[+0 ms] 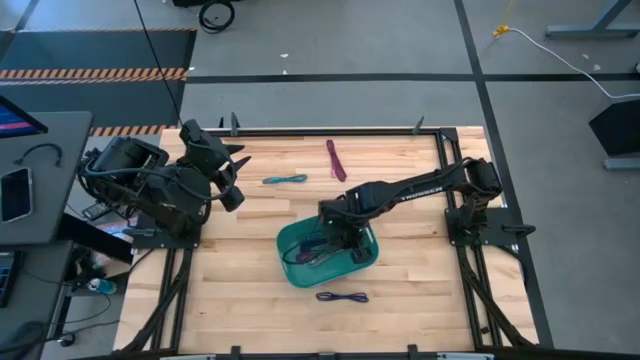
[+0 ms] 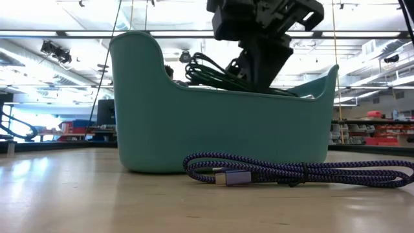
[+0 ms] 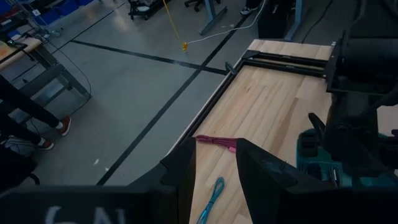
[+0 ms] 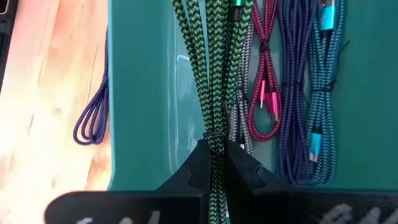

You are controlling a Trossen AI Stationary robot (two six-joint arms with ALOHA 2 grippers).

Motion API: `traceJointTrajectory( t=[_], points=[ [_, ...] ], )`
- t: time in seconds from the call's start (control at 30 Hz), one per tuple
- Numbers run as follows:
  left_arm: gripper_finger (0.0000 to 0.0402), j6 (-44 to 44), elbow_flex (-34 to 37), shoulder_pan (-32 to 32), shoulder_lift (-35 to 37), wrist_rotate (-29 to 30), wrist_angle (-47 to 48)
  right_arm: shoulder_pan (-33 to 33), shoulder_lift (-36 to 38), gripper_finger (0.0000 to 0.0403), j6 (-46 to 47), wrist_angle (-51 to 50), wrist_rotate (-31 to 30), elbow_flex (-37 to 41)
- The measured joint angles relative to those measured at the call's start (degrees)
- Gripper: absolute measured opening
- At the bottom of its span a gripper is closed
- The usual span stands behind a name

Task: Pick and place USB-C Cables
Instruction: Put the green charger cable into the blue bin

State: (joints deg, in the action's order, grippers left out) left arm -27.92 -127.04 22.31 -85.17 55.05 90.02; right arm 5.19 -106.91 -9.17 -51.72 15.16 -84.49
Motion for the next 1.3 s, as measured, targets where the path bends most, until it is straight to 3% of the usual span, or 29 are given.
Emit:
traceJointTrajectory(
  t=[0.63,1.3],
  points=[
    [0.0121,0.0,0.0,0.02,0.0,0.0,0.0,-3.14,0.02,0.0022,2.25,9.47,1.74,8.71],
    [0.0121,0.07,0.0,0.0,0.0,0.0,0.0,-3.01,0.02,0.0022,3.23,9.7,2.92,8.87]
  ],
)
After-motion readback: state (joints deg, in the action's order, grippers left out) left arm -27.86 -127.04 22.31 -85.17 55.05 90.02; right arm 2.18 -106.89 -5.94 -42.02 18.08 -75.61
